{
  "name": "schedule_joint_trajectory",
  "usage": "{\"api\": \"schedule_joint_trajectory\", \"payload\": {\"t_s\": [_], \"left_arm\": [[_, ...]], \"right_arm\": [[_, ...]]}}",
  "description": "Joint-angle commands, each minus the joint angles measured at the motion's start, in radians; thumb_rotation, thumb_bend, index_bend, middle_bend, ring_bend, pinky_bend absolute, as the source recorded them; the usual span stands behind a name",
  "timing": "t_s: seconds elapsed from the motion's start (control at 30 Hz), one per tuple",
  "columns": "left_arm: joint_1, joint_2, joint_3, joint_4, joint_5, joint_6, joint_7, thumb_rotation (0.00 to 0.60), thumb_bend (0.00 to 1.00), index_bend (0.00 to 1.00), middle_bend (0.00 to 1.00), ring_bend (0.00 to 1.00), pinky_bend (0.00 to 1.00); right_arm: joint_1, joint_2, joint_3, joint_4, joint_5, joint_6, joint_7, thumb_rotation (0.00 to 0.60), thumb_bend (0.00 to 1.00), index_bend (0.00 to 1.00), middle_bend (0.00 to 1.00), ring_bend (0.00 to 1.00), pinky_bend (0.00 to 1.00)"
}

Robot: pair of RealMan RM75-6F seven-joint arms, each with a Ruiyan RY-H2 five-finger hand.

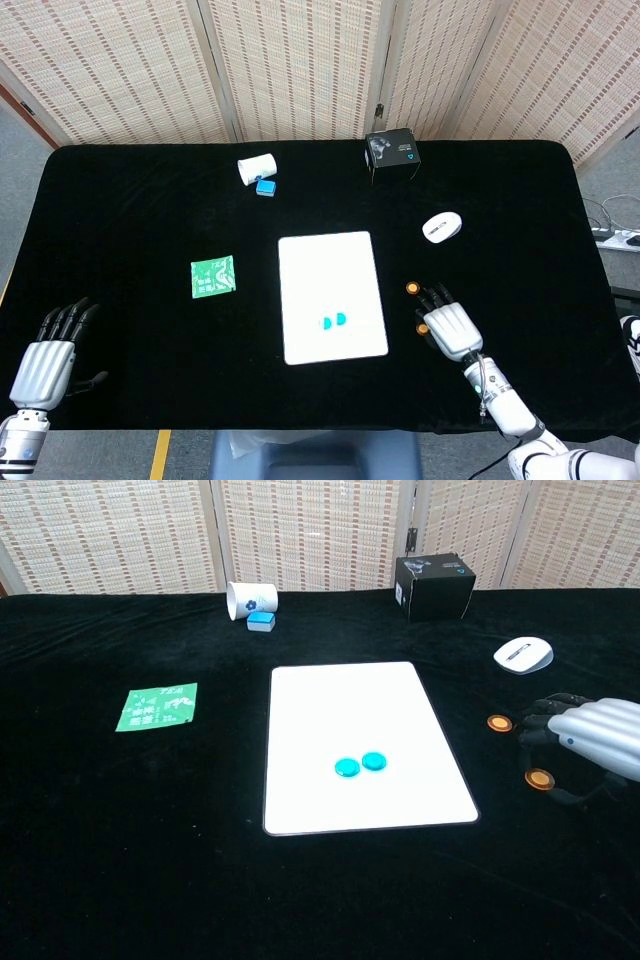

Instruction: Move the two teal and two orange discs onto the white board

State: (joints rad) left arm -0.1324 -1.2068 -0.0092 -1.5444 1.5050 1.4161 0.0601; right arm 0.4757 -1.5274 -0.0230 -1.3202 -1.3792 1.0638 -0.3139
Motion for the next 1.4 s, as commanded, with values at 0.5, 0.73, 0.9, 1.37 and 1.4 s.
{"api": "schedule_joint_trajectory", "payload": {"t_s": [0.5, 0.73, 0.9, 1.37, 1.4], "left_arm": [[0.001, 0.006, 0.0, -0.011, 0.007, 0.01, 0.006, 0.6, 0.15, 0.05, 0.01, 0.04, 0.0], [0.007, 0.011, 0.001, -0.016, 0.005, 0.015, 0.007, 0.6, 0.15, 0.05, 0.01, 0.04, 0.0], [0.009, 0.01, 0.003, -0.013, 0.002, 0.014, 0.005, 0.6, 0.15, 0.05, 0.01, 0.04, 0.0], [0.014, 0.003, 0.004, 0.017, -0.005, 0.01, -0.018, 0.6, 0.15, 0.05, 0.01, 0.04, 0.0], [0.014, 0.002, 0.005, 0.018, -0.005, 0.009, -0.019, 0.6, 0.15, 0.05, 0.01, 0.04, 0.0]], "right_arm": [[0.095, 0.04, 0.104, -0.14, 0.018, -0.083, -0.002, 0.6, 0.47, 0.52, 0.26, 0.07, 0.0], [0.235, -0.038, 0.217, -0.139, 0.156, -0.204, -0.129, 0.6, 0.47, 0.52, 0.26, 0.07, 0.0], [0.33, -0.132, 0.264, -0.065, 0.264, -0.259, -0.214, 0.6, 0.48, 0.53, 0.25, 0.07, 0.0], [0.474, -0.285, 0.3, 0.106, 0.419, -0.268, -0.326, 0.6, 0.47, 0.52, 0.24, 0.07, 0.0], [0.481, -0.291, 0.301, 0.115, 0.423, -0.267, -0.328, 0.6, 0.48, 0.52, 0.24, 0.07, 0.0]]}}
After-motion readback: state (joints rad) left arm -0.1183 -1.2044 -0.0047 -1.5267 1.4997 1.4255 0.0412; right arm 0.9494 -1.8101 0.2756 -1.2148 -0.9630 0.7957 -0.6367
